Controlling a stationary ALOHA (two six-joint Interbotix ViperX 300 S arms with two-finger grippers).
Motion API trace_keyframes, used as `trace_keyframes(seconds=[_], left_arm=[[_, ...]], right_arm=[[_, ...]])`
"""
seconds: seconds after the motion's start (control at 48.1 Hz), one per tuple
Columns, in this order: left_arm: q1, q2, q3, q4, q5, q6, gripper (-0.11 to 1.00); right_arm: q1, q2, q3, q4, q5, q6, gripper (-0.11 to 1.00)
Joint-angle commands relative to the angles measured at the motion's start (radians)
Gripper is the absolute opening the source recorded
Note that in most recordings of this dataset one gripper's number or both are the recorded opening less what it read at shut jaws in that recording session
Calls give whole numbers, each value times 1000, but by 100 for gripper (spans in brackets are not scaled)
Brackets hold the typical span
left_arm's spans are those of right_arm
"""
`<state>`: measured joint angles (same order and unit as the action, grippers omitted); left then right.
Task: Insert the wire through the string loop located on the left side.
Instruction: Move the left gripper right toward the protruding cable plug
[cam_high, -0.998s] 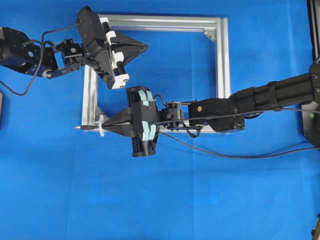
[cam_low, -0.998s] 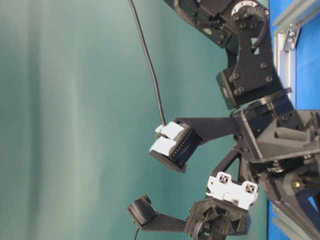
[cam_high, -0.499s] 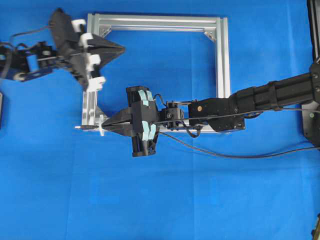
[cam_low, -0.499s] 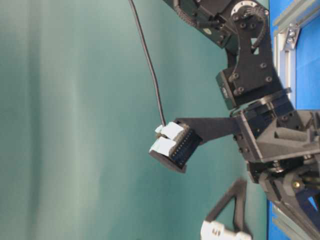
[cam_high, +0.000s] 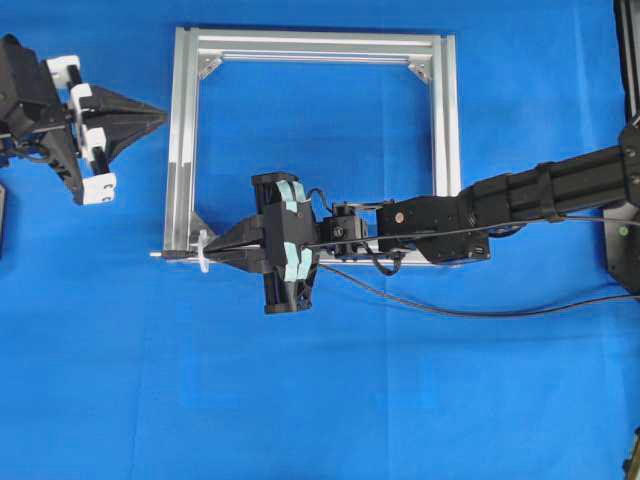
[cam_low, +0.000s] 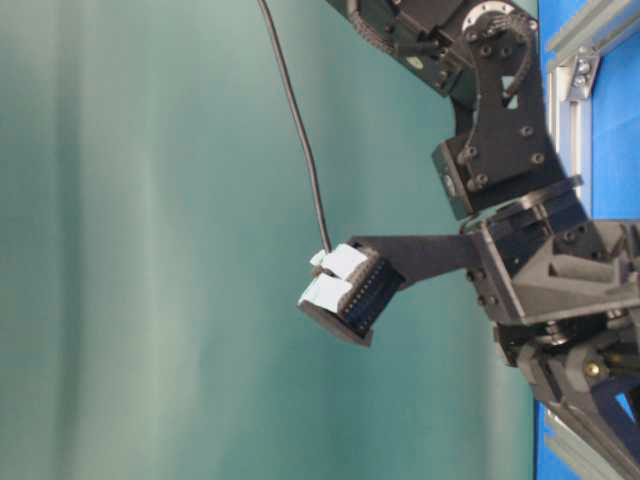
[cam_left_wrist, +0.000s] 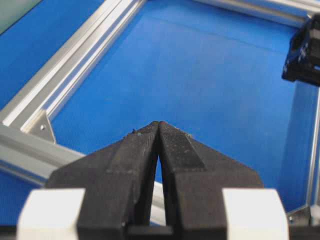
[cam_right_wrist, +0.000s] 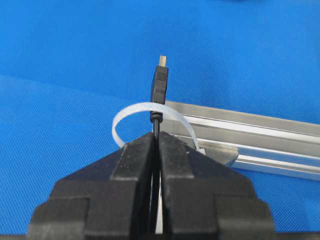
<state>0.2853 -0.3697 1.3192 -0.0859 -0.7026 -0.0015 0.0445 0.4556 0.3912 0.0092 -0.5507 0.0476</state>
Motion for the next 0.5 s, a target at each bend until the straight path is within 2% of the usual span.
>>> trace_keyframes(seconds=[0.0,0.187,0.478], left_arm=[[0,-9,-8,3,14,-3,0],[-52,-12,-11,5,17,-6,0],[-301,-34,-2,5,23,-6,0]], right_arm=[[-3,-21,-14,0,-3,-2,0],[-3,-23,-12,0,-3,-2,0],[-3,-23,-15,2,-3,-2,-1]])
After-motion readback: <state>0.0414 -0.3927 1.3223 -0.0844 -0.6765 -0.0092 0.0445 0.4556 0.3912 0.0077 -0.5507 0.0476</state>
